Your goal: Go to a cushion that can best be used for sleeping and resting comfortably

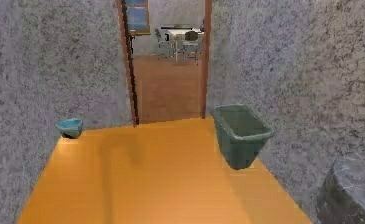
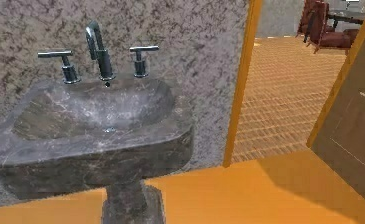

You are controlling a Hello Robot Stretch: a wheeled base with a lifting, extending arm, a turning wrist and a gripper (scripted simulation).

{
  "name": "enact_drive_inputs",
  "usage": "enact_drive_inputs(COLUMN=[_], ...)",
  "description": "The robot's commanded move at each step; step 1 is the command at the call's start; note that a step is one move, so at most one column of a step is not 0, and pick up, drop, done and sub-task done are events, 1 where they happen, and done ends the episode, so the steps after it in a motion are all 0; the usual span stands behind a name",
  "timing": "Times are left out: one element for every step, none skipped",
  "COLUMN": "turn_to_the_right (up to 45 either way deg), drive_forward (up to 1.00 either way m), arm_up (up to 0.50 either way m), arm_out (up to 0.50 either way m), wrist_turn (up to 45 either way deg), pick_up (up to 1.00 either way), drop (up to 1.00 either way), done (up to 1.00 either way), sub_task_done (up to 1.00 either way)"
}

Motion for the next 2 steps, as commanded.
enact_drive_inputs(turn_to_the_right=[0.0, 0.0], drive_forward=[1.0, 1.0], arm_up=[0.0, 0.0], arm_out=[0.0, 0.0], wrist_turn=[0.0, 0.0], pick_up=[0.0, 0.0], drop=[0.0, 0.0], done=[0.0, 0.0], sub_task_done=[0.0, 0.0])
